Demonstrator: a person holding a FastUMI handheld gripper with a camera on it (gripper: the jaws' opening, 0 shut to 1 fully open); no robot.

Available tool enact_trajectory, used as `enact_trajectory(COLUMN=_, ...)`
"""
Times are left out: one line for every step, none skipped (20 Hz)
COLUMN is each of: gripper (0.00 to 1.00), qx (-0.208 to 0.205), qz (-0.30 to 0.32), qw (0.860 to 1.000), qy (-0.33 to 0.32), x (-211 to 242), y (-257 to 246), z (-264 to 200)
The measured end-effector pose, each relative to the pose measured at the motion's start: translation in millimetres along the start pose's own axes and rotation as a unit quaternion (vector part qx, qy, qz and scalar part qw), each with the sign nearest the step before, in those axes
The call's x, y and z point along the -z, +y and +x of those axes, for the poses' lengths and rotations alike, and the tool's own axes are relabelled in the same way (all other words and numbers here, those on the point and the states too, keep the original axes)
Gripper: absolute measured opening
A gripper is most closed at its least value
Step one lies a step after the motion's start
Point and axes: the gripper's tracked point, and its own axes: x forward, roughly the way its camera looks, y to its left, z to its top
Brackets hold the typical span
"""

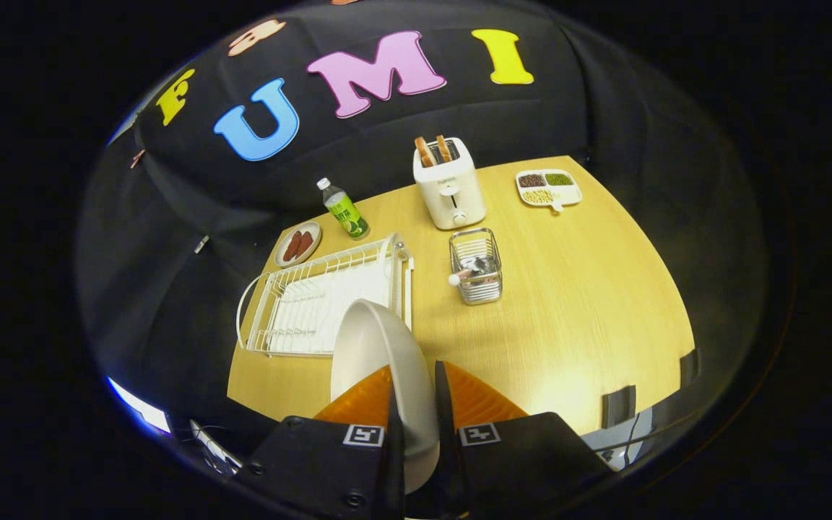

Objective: Take the plate from the dish rack, then take the spoon from the basket and place it into the plate.

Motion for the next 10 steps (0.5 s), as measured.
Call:
enact_trajectory(gripper=0.23, qx=0.009, qz=-0.006, qw=1.0, qy=0.005, x=7.0, y=-15.0, z=1.5)
enact_trajectory(gripper=0.23, qx=0.018, qz=-0.013, qw=1.0, qy=0.012, x=14.7, y=-29.0, z=4.2)
enact_trajectory(gripper=0.23, qx=0.021, qz=-0.011, qw=0.999, qy=0.021, x=21.8, y=-40.3, z=9.5)
enact_trajectory(gripper=0.23, qx=0.019, qz=-0.004, qw=0.999, qy=0.033, x=26.9, y=-47.5, z=13.6)
enact_trajectory(gripper=0.23, qx=0.013, qz=0.006, qw=0.999, qy=0.043, x=31.4, y=-53.6, z=21.8)
enact_trajectory(gripper=0.23, qx=0.004, qz=0.018, qw=0.999, qy=0.05, x=33.4, y=-58.9, z=29.8)
enact_trajectory(gripper=0.23, qx=-0.006, qz=0.028, qw=0.998, qy=0.054, x=34.1, y=-62.7, z=37.4)
enact_trajectory(gripper=0.23, qx=-0.012, qz=0.036, qw=0.997, qy=0.062, x=35.2, y=-67.8, z=47.4)
enact_trajectory(gripper=0.23, qx=-0.017, qz=0.037, qw=0.997, qy=0.073, x=38.2, y=-72.9, z=58.7)
enact_trajectory(gripper=0.23, qx=-0.025, qz=0.031, qw=0.996, qy=0.08, x=40.1, y=-76.0, z=69.5)
